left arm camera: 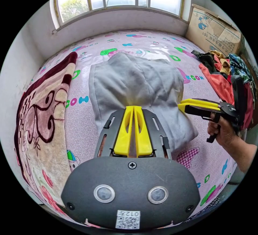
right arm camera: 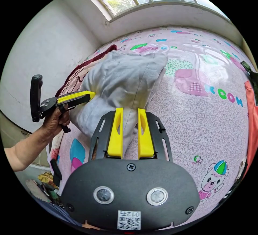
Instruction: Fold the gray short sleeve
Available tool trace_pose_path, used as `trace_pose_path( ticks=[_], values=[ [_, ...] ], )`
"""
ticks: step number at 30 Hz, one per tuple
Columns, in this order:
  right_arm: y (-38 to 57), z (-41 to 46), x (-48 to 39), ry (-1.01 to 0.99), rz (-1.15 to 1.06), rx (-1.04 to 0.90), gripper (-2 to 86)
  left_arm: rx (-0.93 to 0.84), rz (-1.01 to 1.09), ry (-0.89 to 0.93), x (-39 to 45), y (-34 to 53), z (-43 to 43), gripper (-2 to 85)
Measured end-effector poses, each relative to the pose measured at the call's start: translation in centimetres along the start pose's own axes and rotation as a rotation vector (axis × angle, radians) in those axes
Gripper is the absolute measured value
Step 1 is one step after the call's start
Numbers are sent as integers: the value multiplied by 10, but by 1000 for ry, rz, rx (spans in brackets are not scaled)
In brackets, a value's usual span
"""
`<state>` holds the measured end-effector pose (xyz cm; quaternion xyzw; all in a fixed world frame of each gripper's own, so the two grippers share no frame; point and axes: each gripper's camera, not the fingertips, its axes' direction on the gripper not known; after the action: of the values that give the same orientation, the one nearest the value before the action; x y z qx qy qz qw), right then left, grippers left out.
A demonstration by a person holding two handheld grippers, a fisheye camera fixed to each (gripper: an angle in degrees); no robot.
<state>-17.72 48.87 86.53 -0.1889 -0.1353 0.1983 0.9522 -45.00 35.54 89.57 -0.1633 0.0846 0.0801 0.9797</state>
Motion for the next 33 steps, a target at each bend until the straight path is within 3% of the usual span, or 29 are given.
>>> trace_pose_path(
  ticks=[10, 24, 29, 33],
  values=[
    [-42, -4, 5, 11, -51, 25, 69, 77, 117, -28, 17, -7, -6, -1],
    [-151, -20, -69, 22, -143, 5, 55, 30, 71, -111, -22, -34, -21, -1],
    [-160, -86, -77, 44, -135, -19, 56, 63, -3, -91, -2, -26, -40, -1],
    [-127, -181, -92, 165, -226, 71, 30, 225, -24, -108, 21, -8, -88, -1]
  ],
)
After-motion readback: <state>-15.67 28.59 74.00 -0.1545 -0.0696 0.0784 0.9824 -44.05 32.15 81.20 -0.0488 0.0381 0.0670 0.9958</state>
